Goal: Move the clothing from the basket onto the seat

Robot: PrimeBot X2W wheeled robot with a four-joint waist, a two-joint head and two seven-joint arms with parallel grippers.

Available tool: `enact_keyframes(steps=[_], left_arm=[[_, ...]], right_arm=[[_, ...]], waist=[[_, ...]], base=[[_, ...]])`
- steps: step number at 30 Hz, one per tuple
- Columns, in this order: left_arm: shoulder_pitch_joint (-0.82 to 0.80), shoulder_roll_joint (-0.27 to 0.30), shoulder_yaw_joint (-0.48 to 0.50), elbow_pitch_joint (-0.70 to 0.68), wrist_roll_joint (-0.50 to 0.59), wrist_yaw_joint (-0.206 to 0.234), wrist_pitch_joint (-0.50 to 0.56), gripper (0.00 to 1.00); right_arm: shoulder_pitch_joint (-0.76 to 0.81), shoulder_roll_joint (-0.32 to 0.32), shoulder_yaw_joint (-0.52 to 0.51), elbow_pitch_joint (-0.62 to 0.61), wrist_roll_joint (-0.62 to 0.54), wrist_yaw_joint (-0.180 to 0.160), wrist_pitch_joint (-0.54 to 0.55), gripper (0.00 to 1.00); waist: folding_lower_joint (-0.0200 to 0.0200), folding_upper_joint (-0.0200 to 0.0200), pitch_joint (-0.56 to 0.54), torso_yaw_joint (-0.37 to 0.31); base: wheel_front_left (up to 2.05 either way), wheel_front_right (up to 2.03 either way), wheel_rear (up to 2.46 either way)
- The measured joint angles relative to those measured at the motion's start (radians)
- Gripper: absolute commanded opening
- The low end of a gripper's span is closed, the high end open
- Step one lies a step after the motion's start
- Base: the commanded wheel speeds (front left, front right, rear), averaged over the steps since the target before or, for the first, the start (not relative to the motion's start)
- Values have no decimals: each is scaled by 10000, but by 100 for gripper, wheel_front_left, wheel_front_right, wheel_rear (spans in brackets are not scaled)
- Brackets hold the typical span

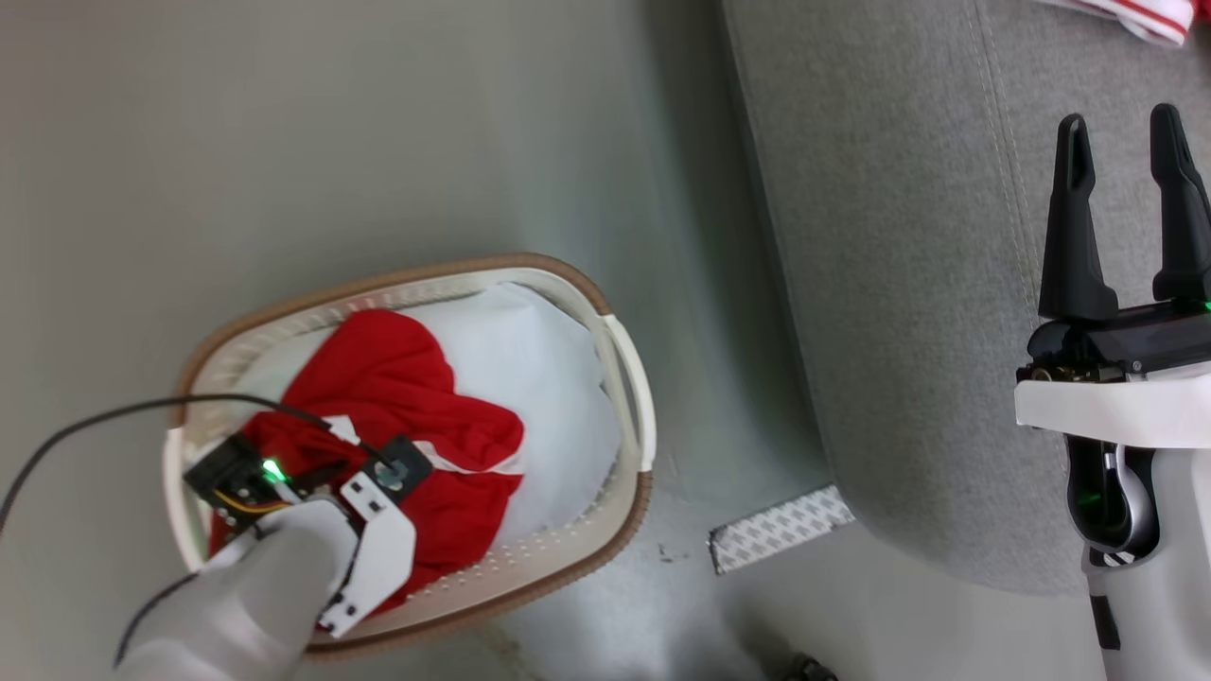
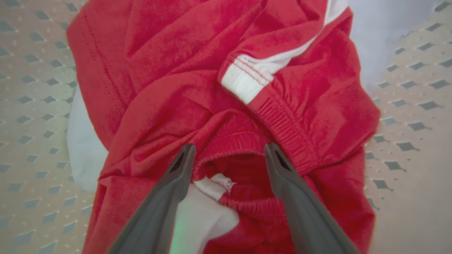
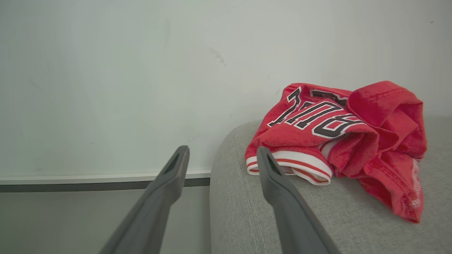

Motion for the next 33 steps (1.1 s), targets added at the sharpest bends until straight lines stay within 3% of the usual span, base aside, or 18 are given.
enact_keyframes(steps=[11,18,19,20,21,33], left_arm=[[-596,744,-819,198,25,-2,1256,100],[-914,811,-1118,228,-17,-6,1461,100],[-945,811,-1126,230,-52,-6,1476,46],[-961,805,-1139,232,-67,-6,1505,28],[-962,794,-1149,236,-82,-8,1515,0],[-742,589,-1085,251,-602,94,1016,0]], right_arm=[[-83,261,25,-117,144,0,0,100],[-63,330,-67,-159,150,0,0,100],[-58,334,-79,-159,150,0,0,100],[-56,337,-84,-159,150,0,0,100],[-54,339,-86,-157,150,0,0,100],[-234,357,71,84,343,0,0,100]], waist=[[0,0,804,-617],[0,0,1150,-698],[0,0,1167,-693],[0,0,1171,-692],[0,0,1167,-694],[-1,0,584,-756]], base=[[0,0,0],[0,0,0],[0,0,0],[0,0,0],[0,0,0],[0,0,0]])
